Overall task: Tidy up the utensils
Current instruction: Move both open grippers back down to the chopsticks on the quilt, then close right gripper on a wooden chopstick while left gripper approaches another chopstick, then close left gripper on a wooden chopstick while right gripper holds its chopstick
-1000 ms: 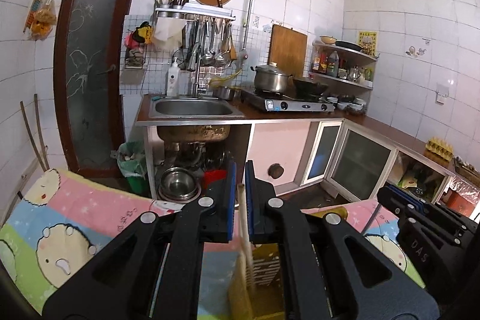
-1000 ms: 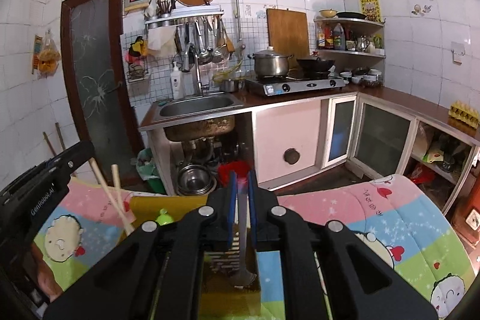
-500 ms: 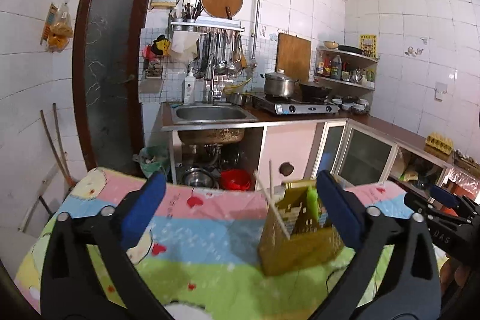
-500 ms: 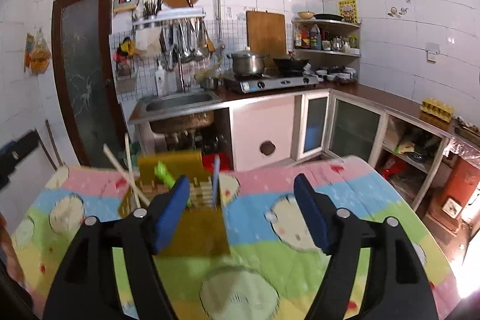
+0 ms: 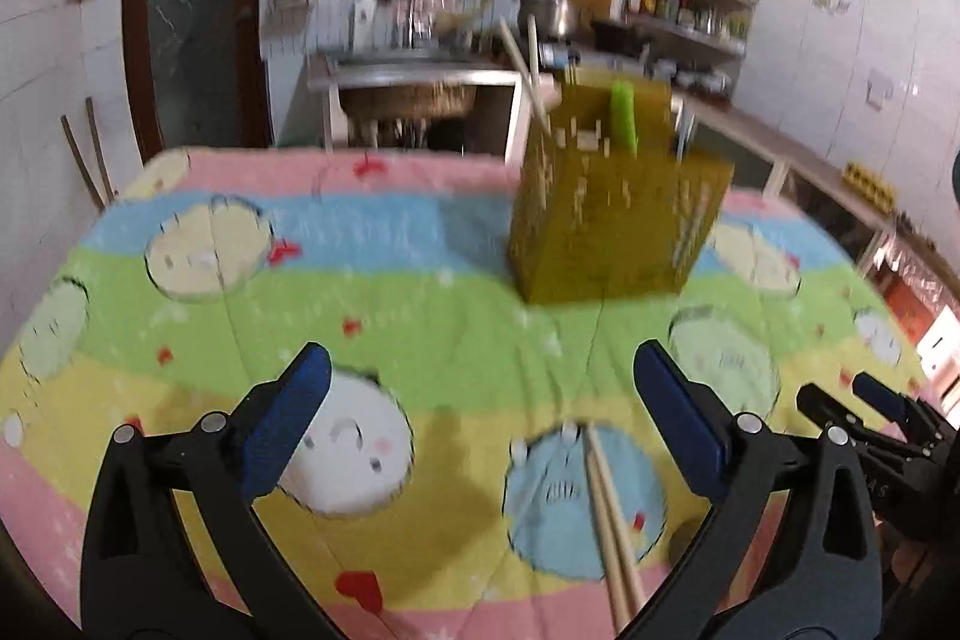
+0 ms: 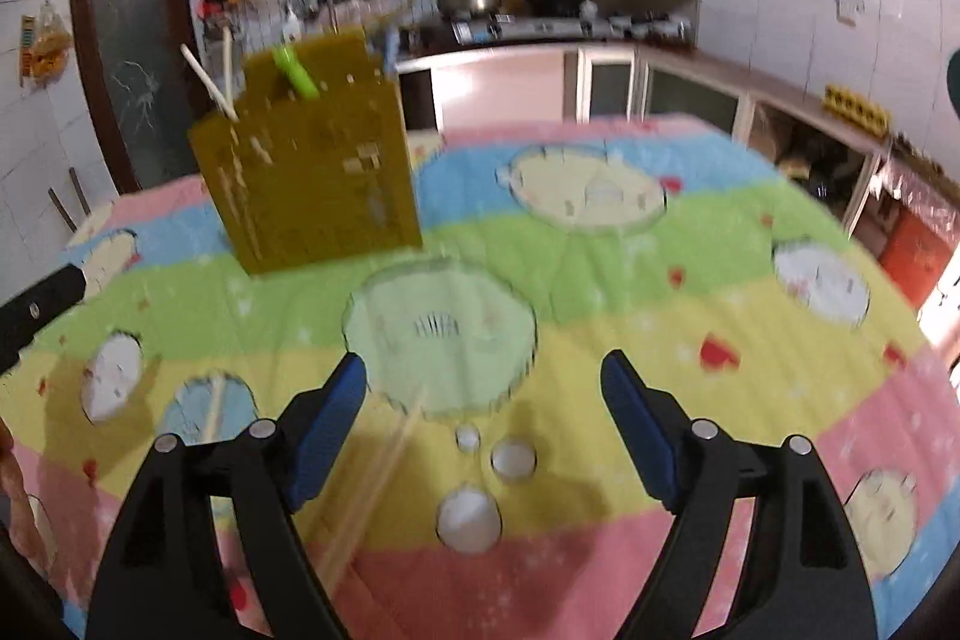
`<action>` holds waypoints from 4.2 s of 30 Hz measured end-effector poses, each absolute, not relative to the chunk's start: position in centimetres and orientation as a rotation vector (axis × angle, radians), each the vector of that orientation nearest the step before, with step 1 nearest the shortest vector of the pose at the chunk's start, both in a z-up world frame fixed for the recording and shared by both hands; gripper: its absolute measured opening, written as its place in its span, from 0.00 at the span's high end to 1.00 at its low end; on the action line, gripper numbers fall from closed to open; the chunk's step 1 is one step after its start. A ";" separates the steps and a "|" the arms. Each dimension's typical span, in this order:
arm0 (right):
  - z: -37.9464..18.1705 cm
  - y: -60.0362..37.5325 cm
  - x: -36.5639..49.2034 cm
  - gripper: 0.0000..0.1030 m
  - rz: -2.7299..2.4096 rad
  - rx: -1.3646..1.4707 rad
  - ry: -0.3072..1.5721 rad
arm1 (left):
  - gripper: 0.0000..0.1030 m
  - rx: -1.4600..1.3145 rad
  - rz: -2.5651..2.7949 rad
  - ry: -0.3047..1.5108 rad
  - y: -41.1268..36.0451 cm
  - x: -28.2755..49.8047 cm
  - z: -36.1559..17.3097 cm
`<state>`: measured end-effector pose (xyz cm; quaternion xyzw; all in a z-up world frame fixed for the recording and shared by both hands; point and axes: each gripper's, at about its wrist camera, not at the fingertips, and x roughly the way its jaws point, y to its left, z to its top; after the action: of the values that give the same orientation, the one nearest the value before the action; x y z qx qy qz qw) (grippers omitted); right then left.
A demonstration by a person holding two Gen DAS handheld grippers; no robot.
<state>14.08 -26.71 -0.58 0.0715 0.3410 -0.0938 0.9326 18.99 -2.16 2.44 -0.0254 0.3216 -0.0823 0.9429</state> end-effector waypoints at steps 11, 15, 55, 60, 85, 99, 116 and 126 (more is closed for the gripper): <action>-3.7 -26.1 14.5 0.23 -0.204 0.151 0.782 | 0.05 -0.008 -0.172 0.838 -3.3 19.4 -3.9; -4.1 -25.8 14.7 0.23 -0.199 0.157 0.807 | 0.05 -0.008 -0.177 0.876 -3.1 19.5 -4.9; -4.1 -24.0 15.8 0.88 -0.107 0.101 0.909 | 0.05 0.039 -0.194 0.903 -4.2 18.1 -5.4; -3.9 -24.4 15.5 0.91 -0.093 0.091 0.902 | 0.05 -0.009 -0.231 0.907 -4.3 17.3 -5.1; -4.5 -24.9 15.9 0.88 -0.155 0.176 0.906 | 0.50 0.087 -0.233 0.956 -8.0 18.3 -5.0; -3.8 -26.5 15.2 0.93 -0.024 0.057 0.916 | 0.83 0.060 -0.261 0.966 -8.1 19.0 -4.8; -4.8 -27.2 14.3 0.91 -0.034 0.095 0.869 | 0.63 0.035 -0.151 0.919 -7.8 16.8 -4.9; -4.4 -26.6 13.9 0.56 -0.076 0.073 0.854 | 0.47 0.052 -0.143 0.920 -7.8 16.4 -5.0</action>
<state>13.94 -26.61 -4.43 0.0353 0.4139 -0.0370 0.9089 16.38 -7.78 -5.02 0.0251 0.4434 -0.0688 0.8933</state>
